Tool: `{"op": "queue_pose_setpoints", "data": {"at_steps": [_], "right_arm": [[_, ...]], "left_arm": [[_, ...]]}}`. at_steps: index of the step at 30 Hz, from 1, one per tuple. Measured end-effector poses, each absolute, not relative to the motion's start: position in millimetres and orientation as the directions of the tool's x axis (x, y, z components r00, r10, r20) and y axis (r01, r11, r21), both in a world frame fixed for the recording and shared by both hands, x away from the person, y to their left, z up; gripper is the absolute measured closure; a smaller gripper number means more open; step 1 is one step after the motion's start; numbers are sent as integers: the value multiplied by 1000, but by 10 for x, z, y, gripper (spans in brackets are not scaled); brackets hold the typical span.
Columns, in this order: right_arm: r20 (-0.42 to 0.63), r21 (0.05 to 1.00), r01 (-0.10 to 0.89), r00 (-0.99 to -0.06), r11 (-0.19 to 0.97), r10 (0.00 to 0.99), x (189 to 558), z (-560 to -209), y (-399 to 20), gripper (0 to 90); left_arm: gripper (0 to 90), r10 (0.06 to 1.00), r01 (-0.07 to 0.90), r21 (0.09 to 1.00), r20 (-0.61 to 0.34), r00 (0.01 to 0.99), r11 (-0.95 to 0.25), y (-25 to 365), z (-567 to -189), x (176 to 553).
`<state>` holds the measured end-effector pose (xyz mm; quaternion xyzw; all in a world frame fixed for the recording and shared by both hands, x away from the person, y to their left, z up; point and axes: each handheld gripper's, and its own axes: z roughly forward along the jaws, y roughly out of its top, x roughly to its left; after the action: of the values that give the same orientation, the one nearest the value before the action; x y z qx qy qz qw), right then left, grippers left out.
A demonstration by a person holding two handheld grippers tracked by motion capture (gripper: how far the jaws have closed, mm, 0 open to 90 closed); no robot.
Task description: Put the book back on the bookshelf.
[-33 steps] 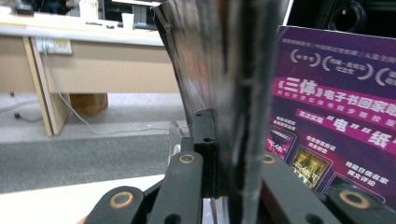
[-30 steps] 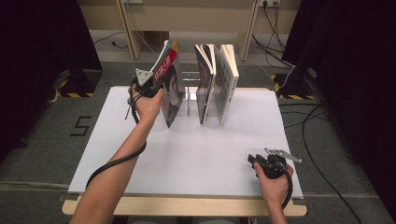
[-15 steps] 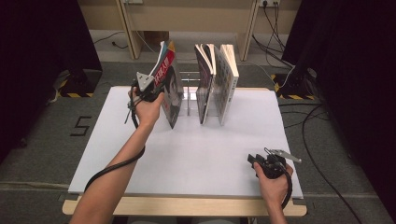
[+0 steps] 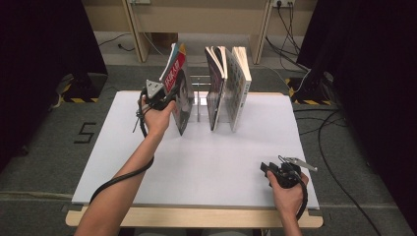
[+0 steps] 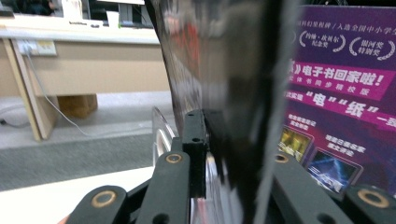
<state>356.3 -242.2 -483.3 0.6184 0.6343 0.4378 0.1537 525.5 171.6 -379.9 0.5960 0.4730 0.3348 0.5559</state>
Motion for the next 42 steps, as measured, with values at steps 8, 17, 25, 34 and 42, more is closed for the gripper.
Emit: {"op": "queue_pose_setpoints", "data": {"at_steps": [8, 17, 25, 34, 42], "right_arm": [[328, 751, 648, -198, -128, 923, 3571, -4827, -2405, 589], [346, 743, 653, -187, -146, 919, 3552, -4811, -2384, 589], [326, 756, 642, -201, -127, 924, 3556, -4812, -2393, 589], [320, 759, 639, -202, -123, 926, 3554, -4809, -2391, 589], [324, 758, 640, -200, -127, 925, 3551, -4808, -2386, 589]], "left_arm": [[774, 931, 219, 972, -156, 331, 85, 1755, -3844, 5265], [745, 933, 236, 969, -153, 326, 76, 1772, -3931, 5240], [718, 928, 247, 967, -153, 339, 69, 1765, -3966, 5224], [644, 921, 265, 961, -174, 347, 82, 1773, -3985, 5179], [565, 918, 271, 959, -179, 353, 83, 1792, -3962, 5121]]}}
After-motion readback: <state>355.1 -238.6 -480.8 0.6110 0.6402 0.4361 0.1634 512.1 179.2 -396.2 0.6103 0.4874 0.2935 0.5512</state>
